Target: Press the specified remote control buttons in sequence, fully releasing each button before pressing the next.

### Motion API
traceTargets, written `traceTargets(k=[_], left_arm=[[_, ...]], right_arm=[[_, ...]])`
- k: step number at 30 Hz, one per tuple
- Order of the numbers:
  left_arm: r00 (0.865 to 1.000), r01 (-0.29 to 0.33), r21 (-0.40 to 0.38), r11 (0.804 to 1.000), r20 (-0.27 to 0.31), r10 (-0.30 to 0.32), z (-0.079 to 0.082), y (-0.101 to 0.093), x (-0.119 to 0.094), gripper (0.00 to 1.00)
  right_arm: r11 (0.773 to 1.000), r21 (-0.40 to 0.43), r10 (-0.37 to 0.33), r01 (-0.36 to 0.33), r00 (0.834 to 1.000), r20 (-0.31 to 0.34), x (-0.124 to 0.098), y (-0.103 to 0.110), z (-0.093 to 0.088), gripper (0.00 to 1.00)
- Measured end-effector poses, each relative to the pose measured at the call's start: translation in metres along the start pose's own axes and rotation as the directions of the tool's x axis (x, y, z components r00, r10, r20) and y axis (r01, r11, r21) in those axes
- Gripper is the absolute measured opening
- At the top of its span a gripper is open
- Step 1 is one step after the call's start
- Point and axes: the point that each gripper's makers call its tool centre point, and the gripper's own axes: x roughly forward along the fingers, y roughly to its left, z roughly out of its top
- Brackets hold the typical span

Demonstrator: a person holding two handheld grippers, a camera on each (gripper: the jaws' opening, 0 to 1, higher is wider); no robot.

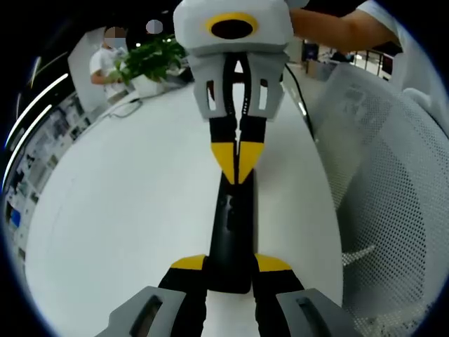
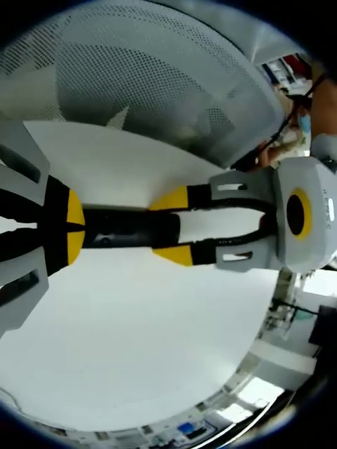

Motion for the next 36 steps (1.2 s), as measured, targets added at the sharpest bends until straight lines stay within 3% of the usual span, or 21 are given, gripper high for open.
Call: traceTargets(k=[22,36], left_arm=[[1.000,-0.002,-0.014,1.000,0.014,0.003,0.0005,0.0003,-0.0011,0.23],[1.000,-0.008,-0.011,1.000,0.008,0.008,0.0004,0.0003,-0.0008,0.23]], right_arm=[[1.000,-0.004,0.001,-0.001,1.000,-0.018,-0.0005,-0.0002,-0.0005,0.00],[1.000,0.003,0.001,-0.001,1.000,0.005,-0.0015,0.0004,-0.0003,0.00]])
